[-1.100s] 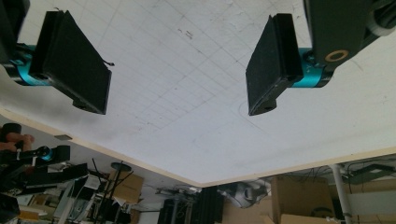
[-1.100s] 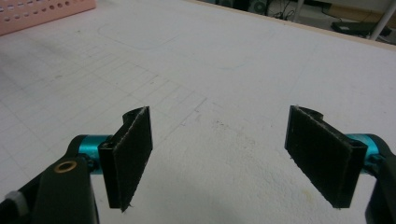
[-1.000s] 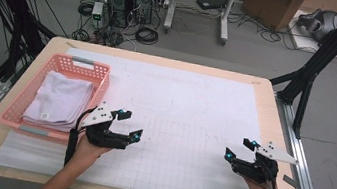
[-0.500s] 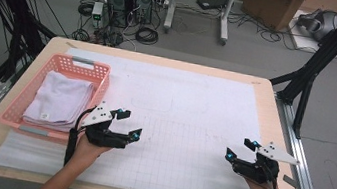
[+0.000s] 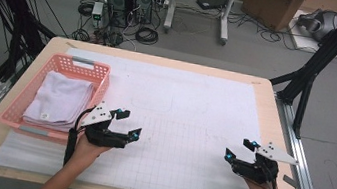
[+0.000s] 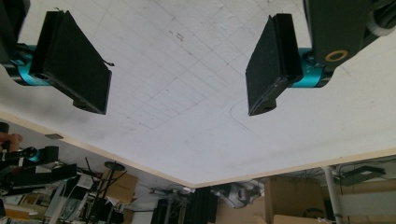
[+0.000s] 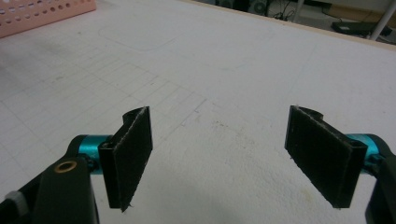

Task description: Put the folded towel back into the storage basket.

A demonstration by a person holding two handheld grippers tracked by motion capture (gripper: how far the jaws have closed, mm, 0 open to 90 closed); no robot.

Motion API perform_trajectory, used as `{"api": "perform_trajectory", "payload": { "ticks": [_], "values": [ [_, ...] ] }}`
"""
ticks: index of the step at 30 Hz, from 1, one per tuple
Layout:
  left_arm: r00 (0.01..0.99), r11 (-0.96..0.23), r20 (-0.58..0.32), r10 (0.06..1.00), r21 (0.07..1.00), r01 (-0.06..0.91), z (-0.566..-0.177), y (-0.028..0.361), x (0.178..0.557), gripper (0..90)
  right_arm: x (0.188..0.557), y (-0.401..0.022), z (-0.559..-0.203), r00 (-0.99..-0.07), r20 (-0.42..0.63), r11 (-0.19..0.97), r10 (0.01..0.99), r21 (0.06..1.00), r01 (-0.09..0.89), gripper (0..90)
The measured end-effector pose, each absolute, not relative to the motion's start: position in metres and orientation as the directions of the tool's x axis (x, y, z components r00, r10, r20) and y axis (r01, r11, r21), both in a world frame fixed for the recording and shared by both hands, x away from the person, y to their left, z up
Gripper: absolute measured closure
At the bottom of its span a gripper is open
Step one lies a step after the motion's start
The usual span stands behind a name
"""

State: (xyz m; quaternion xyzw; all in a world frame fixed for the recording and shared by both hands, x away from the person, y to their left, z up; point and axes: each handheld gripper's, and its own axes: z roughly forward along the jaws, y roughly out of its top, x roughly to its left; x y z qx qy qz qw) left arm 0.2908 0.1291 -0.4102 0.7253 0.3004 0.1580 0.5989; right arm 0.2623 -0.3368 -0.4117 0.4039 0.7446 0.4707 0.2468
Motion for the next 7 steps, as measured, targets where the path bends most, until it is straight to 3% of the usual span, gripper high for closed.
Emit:
{"api": "perform_trajectory", "payload": {
  "ticks": [7],
  "values": [
    [0.773,-0.109,-0.129,0.621,0.963,0.248,-0.4108,0.1283,0.2913,22.7,0.2614,-0.3376,-0.4111,-0.548,0.018,0.223,0.836,0.902,0.37,22.2]
  ]
}}
